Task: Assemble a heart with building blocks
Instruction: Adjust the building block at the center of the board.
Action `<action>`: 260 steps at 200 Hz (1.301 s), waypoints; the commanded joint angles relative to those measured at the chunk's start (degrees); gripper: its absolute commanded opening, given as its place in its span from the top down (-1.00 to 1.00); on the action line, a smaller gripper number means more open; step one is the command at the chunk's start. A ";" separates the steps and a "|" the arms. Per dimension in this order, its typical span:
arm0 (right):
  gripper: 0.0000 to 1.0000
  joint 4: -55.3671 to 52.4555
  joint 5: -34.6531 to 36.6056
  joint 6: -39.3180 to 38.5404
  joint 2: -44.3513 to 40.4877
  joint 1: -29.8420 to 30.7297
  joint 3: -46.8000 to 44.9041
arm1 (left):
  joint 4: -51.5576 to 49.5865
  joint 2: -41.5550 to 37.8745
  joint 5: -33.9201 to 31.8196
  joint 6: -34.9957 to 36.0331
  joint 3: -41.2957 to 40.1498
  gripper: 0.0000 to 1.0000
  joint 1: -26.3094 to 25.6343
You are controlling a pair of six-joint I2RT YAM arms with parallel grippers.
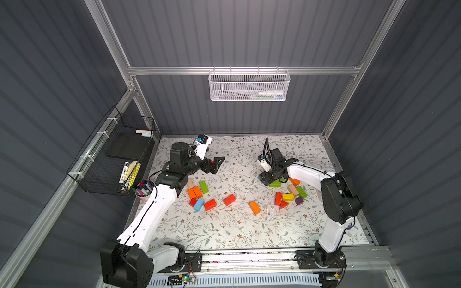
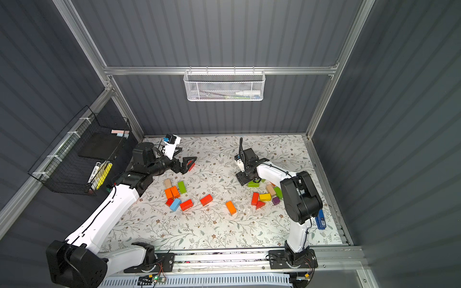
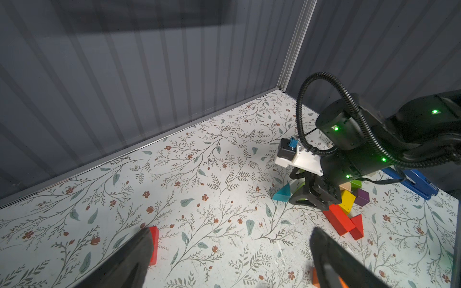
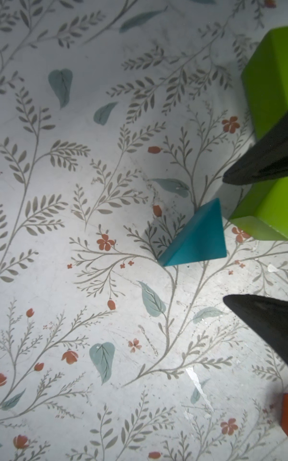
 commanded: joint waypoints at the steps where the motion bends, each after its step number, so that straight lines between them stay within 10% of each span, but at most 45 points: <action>1: -0.43 -0.81 1.55 -4.08 1.94 0.78 2.34 | 1.23 0.08 0.08 -0.62 -0.43 -0.99 0.30; 260: 0.43 -7.87 2.13 -8.73 9.54 4.86 11.11 | 1.35 0.07 0.61 -0.61 -0.36 -0.98 0.30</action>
